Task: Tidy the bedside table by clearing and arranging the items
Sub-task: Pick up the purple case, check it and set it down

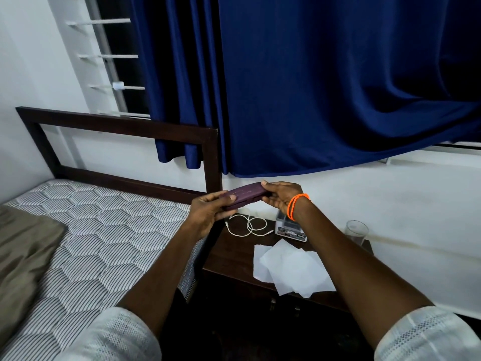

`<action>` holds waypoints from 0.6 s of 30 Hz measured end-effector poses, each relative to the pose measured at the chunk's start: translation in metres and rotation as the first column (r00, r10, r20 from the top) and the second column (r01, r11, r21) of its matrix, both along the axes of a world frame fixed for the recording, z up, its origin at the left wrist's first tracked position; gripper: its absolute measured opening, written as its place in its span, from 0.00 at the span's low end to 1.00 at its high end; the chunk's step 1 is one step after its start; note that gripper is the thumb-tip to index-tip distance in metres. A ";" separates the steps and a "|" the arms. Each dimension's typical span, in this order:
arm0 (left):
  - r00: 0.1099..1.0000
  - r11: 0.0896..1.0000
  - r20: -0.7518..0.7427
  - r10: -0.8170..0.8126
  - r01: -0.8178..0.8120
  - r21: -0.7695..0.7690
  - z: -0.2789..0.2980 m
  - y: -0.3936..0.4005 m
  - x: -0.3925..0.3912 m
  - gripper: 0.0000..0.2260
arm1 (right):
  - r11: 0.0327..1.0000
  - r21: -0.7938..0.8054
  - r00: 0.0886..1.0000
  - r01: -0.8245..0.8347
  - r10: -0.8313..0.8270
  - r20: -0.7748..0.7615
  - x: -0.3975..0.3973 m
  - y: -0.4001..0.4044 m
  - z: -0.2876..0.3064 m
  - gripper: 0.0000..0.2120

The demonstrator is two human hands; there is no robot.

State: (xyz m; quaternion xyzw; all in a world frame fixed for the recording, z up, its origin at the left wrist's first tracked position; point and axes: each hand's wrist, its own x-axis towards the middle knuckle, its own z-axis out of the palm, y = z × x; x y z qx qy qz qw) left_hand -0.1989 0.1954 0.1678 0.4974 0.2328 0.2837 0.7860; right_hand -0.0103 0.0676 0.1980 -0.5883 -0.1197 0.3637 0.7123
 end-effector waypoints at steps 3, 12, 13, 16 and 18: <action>1.000 1.000 -0.005 0.006 -0.006 -0.012 -0.002 0.000 0.000 0.20 | 1.000 -0.005 1.000 0.002 -0.002 -0.004 -0.003 0.000 -0.001 0.15; 0.999 0.999 0.030 0.013 -0.012 -0.046 -0.007 0.001 -0.002 0.21 | 1.000 -0.031 1.000 0.005 -0.005 0.001 -0.006 0.003 -0.001 0.16; 0.999 0.999 0.029 0.015 -0.013 -0.047 -0.007 0.001 -0.002 0.22 | 0.999 -0.033 1.000 0.006 -0.006 0.001 -0.007 0.003 -0.001 0.16; 0.999 0.999 0.030 0.013 -0.012 -0.047 -0.008 0.001 -0.003 0.20 | 0.999 -0.046 1.000 0.013 -0.012 0.006 -0.007 0.004 -0.002 0.14; 1.000 0.999 0.029 0.012 -0.010 -0.052 -0.009 0.002 -0.004 0.19 | 0.999 -0.050 1.000 0.013 -0.013 0.009 -0.008 0.005 -0.003 0.14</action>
